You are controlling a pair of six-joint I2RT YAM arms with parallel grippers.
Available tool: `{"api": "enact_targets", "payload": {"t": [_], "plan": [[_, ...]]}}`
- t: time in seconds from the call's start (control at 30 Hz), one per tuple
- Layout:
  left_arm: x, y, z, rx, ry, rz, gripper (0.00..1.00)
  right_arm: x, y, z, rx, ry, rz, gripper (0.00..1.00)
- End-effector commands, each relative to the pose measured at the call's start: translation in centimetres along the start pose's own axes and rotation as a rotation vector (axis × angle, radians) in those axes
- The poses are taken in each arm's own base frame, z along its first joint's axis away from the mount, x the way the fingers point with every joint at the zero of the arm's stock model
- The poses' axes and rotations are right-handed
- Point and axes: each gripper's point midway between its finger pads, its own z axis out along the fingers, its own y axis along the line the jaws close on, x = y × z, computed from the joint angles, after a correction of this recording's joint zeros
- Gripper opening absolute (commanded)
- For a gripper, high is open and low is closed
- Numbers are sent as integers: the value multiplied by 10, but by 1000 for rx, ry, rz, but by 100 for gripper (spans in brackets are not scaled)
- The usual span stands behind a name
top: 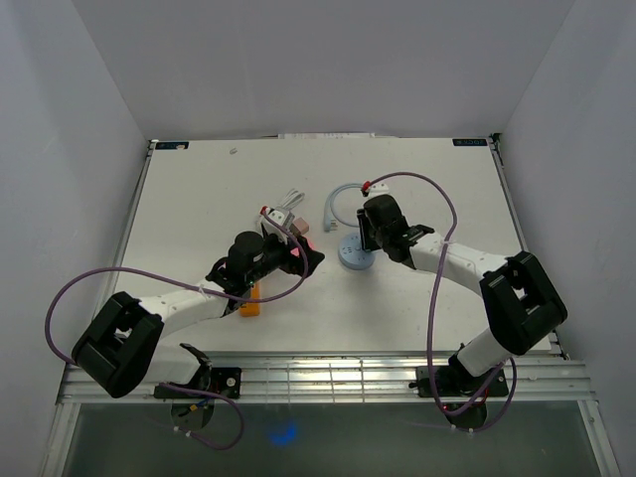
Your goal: Insert the plug
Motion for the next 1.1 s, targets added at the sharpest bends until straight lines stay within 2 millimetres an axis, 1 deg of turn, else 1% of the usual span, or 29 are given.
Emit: {"api": "enact_targets", "payload": {"t": [0.0,0.2,0.33,0.37,0.6,0.87,0.93,1.03,1.07], "plan": [[-20,-4,-1,8,-47,0,98,123,-7,-6,25,388,-23,8],[-18,-2,1,4,-40,0,98,132,-5,-4,37,430,-44,8],[-18,-2,0,5,-38,3,98,139,0,-3,23,453,-53,8],[-18,-2,0,5,-38,4,98,143,-2,-2,35,468,-58,8],[-17,-2,0,2,-34,5,98,153,-4,-2,78,501,-60,8],[-19,-1,-1,-3,-39,5,98,158,-3,-2,94,510,-61,8],[-19,-1,-2,-4,-38,3,98,154,-2,-2,92,501,-61,8],[-18,3,-1,-12,-33,-13,98,137,1,-4,85,454,-53,8],[-18,4,-1,-15,-33,-16,98,128,1,-6,81,434,-50,14]]}}
